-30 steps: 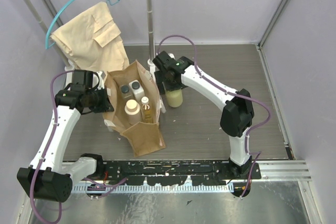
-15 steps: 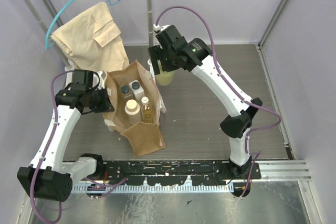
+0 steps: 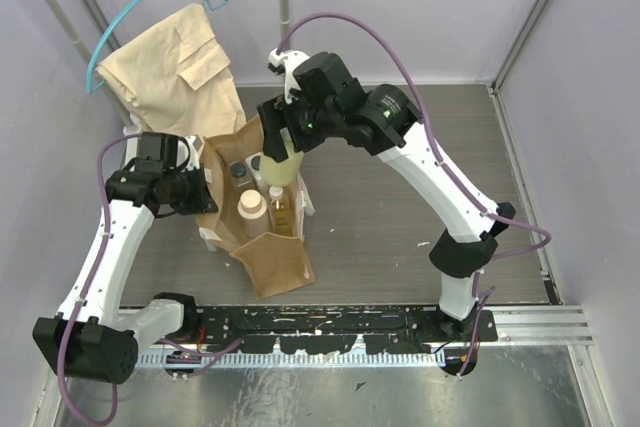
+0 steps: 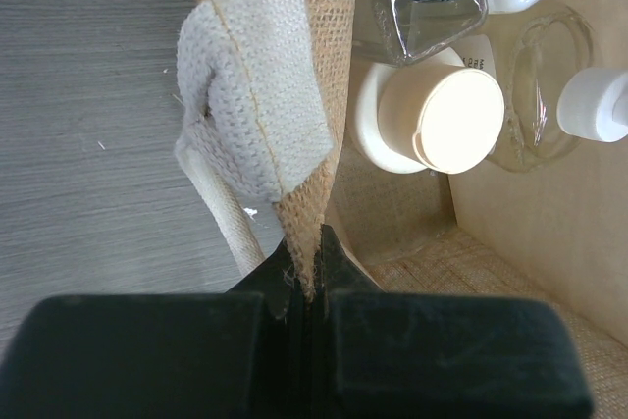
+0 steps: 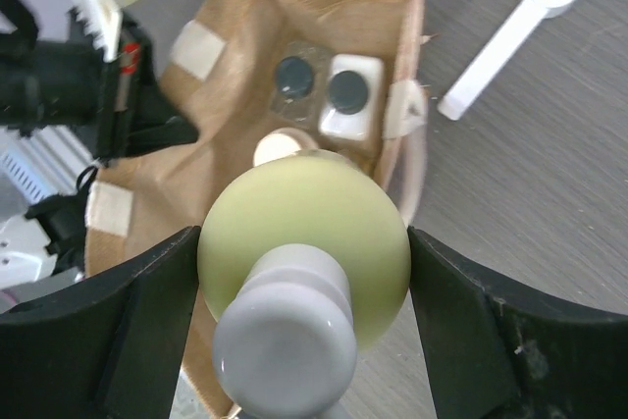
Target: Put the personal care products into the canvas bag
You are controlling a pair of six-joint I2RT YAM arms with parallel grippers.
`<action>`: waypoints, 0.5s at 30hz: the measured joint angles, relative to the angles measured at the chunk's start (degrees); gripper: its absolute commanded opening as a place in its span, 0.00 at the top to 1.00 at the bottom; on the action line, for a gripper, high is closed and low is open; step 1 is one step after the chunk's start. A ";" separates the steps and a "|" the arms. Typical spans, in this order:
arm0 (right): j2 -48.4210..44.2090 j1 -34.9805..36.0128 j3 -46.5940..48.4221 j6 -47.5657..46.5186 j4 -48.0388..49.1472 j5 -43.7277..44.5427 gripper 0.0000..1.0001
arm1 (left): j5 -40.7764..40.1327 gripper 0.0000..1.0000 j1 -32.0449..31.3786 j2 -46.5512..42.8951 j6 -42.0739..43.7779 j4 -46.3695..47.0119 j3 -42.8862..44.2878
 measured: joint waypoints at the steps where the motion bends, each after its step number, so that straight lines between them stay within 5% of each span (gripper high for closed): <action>1: 0.00 0.94 0.00 -0.17 0.07 -0.35 0.90 | 0.00 1.00 0.00 0.00 0.00 -0.02 0.00; 15: -0.24 9.81 -10.47 1.99 2.99 -0.76 0.92 | 0.00 1.00 0.00 -0.13 -0.02 0.00 0.00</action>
